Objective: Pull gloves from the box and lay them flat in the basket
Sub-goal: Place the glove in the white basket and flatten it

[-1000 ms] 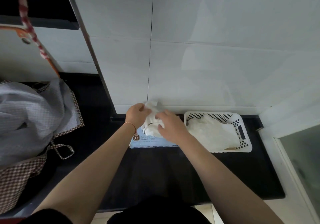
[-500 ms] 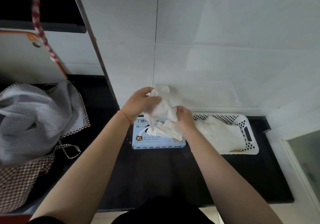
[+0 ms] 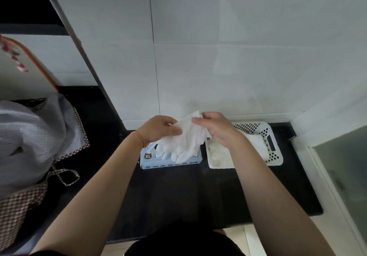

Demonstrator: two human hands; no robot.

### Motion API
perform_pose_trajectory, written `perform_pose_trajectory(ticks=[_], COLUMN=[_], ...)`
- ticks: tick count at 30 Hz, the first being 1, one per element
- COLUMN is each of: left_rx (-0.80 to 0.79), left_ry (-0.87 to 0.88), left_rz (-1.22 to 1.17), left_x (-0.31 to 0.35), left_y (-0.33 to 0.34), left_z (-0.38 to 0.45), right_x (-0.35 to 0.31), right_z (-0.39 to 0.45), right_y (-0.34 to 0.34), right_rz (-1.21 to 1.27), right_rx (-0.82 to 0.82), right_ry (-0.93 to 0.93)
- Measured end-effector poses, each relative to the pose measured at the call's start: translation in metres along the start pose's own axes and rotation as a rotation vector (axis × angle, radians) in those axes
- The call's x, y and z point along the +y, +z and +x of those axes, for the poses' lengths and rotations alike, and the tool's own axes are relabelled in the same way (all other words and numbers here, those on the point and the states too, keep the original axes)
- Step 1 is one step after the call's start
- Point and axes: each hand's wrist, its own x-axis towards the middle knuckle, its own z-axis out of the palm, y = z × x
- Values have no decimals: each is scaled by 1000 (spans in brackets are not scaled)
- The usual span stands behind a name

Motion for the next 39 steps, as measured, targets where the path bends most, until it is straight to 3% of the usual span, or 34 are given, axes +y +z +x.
perform_pose_trajectory(ticks=[7, 13, 16, 21, 25, 31, 35, 39], left_rx=[-105, -157, -210, -115, -33, 78, 167, 367], left_ry=[-133, -180, -180, -181, -176, -205, -209, -146], left_rz=[135, 31, 100, 496, 595, 743, 863, 1018], left_x=[-7, 5, 18, 25, 29, 34, 40, 44], left_y=[32, 35, 49, 107, 141, 162, 177, 191], left_z=[11, 27, 47, 92, 121, 144, 145, 137], right_x=[4, 31, 53, 99, 119, 134, 139, 134], right_z=[-4, -17, -19, -22, -17, -8, 0, 5], right_y=[-32, -76, -100, -148, -175, -196, -211, -213], right_rz=[-12, 92, 135, -101, -269, -437, -577, -717], right_rx=[215, 150, 210, 328, 387, 325, 348, 277], right_ry=[33, 158, 207, 271, 261, 112, 110, 97])
